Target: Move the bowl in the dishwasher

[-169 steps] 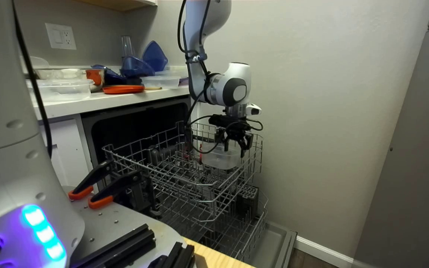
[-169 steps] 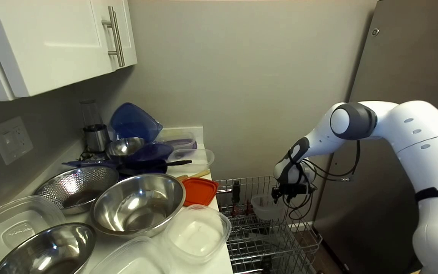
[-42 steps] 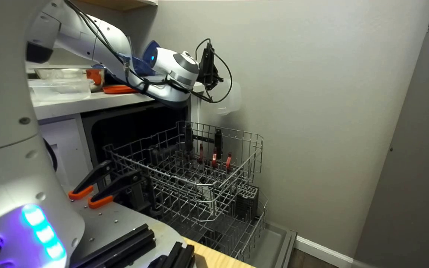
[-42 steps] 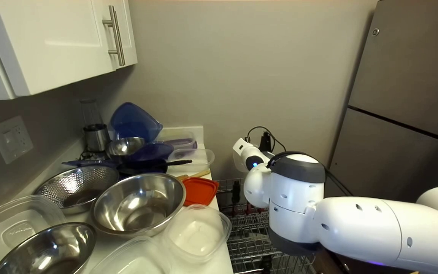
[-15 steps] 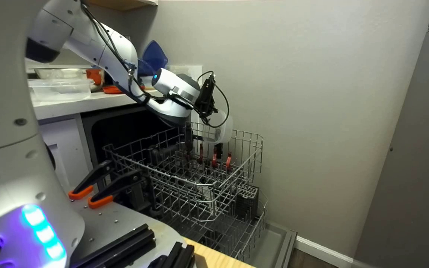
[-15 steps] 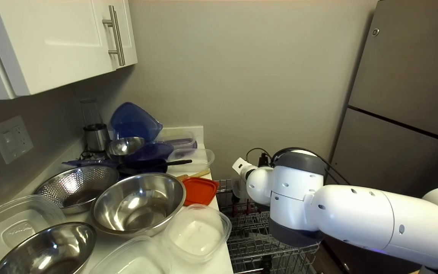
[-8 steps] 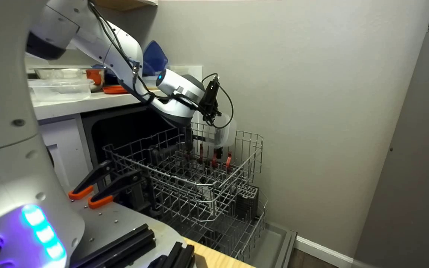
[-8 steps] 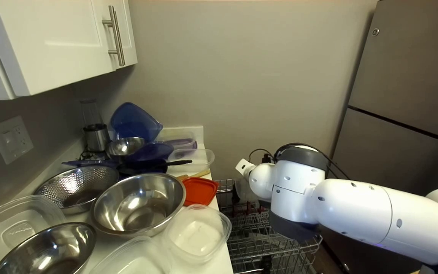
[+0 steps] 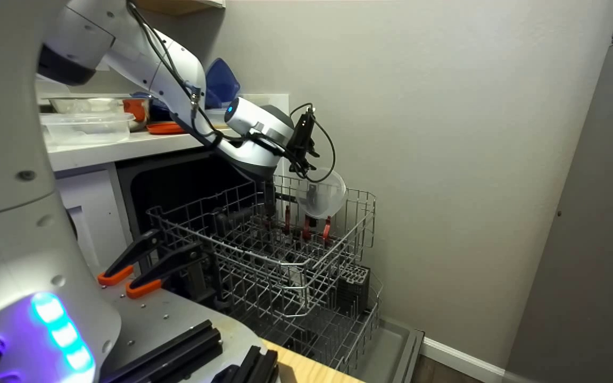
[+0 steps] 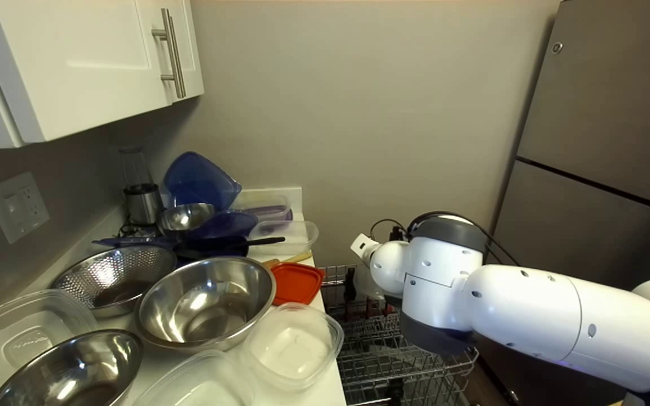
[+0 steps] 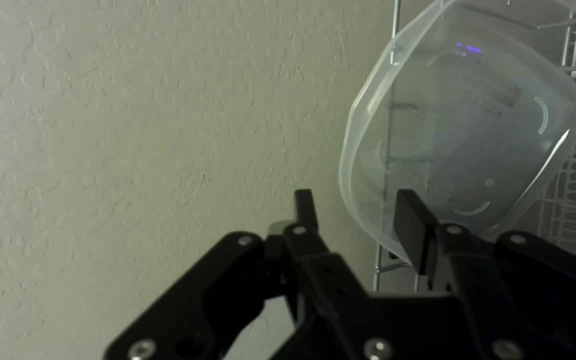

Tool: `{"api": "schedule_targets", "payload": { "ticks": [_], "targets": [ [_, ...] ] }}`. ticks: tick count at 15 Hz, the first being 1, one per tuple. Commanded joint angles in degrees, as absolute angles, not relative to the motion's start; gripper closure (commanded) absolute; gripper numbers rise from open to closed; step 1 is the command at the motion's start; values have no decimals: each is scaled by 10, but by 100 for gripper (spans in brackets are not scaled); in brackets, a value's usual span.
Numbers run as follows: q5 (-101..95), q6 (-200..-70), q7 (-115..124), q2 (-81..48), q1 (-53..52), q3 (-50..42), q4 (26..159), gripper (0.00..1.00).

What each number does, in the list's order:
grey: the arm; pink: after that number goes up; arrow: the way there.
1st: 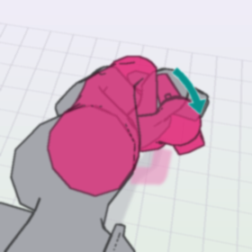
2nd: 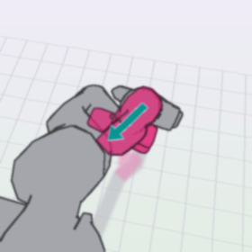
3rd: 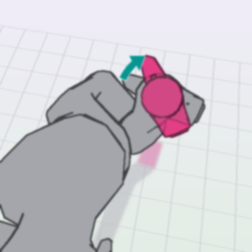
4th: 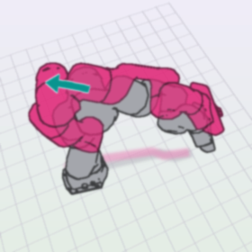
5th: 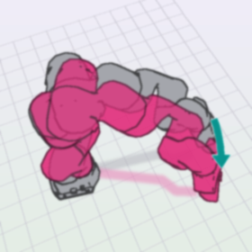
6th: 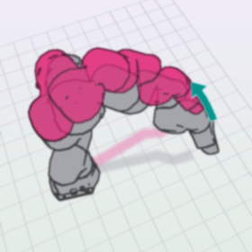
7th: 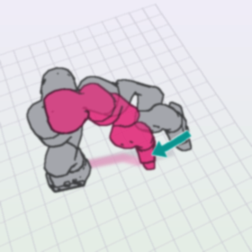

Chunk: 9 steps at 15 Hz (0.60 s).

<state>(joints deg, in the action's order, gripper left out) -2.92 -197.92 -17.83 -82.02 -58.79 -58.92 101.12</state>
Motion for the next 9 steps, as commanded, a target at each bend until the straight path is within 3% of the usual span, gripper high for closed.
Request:
{"api": "schedule_targets", "payload": {
  "ticks": [1,4,9],
  "targets": [
    [-47,-1978,-190,-801,-590,-592,1029,23],
    [-56,-1978,-186,-767,-572,-572,1036,4],
    [-90,-1978,-188,-647,-483,-497,1055,0]
  ]
}}
